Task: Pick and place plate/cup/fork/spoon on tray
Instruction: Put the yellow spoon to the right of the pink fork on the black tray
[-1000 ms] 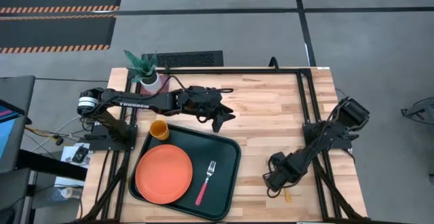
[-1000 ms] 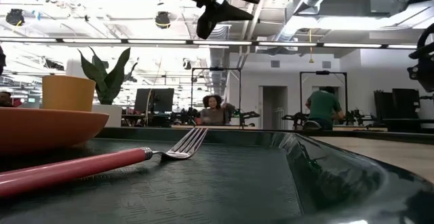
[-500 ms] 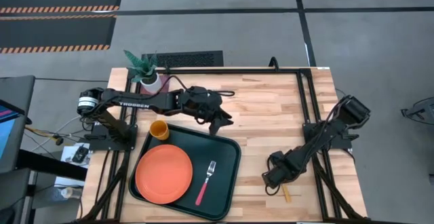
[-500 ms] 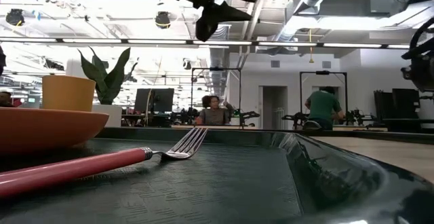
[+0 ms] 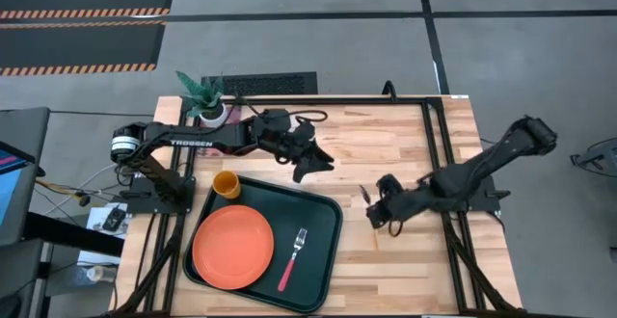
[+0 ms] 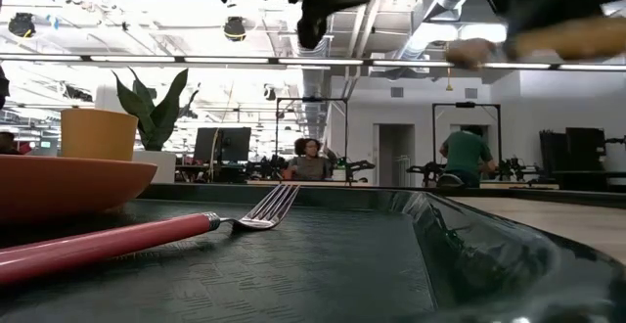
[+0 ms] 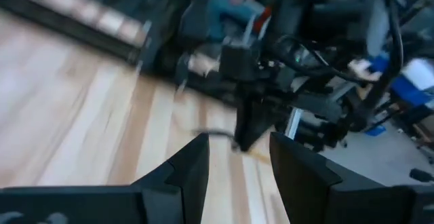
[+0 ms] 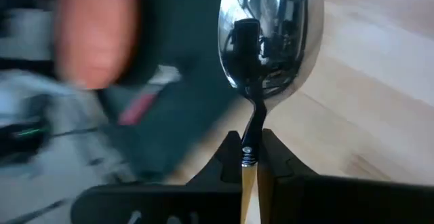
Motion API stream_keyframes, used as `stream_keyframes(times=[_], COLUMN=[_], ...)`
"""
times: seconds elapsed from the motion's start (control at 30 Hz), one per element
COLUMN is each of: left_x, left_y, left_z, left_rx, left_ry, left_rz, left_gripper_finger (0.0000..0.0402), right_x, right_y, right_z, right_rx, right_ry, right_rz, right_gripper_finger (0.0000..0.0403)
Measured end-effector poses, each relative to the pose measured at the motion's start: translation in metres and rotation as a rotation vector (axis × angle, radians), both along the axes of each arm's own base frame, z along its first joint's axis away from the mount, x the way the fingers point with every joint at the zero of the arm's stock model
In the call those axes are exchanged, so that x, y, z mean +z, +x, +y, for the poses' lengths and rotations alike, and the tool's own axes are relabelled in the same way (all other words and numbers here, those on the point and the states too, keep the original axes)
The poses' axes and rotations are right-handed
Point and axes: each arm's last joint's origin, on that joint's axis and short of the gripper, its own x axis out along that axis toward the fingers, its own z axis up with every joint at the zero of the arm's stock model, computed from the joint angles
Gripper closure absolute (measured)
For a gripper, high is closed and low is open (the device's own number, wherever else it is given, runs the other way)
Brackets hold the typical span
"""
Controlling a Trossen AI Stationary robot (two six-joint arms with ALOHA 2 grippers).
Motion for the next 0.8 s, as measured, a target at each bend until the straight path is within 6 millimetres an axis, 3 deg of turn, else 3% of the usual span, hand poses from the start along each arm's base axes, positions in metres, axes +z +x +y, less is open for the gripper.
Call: stream_keyframes(times=[0.17, 0.33, 0.6, 0.8], left_x=[0.019, 0.022, 0.021, 0.015], left_y=[0.001, 0.001, 0.0, 0.003], left_z=[-0.004, -0.004, 0.002, -0.002], left_rx=[-0.188, -0.229, -0.247, -0.31], left_ry=[0.122, 0.249, 0.388, 0.372], left_rz=[-0.249, -0.324, -0.359, -0.345], left_gripper_finger=[0.026, 0.0259, 0.0241, 0.0233], right_x=[0.037, 0.057, 0.063, 0.06], right_y=[0.01, 0.017, 0.021, 0.026], right_z=[-0.015, -0.02, -0.016, -0.022], right_rx=[0.064, 0.109, 0.185, 0.201], right_ry=[-0.031, -0.051, -0.025, -0.028], right_rz=[-0.338, -0.547, -0.613, -0.605], right_gripper_finger=[0.0389, 0.0389, 0.0382, 0.0386])
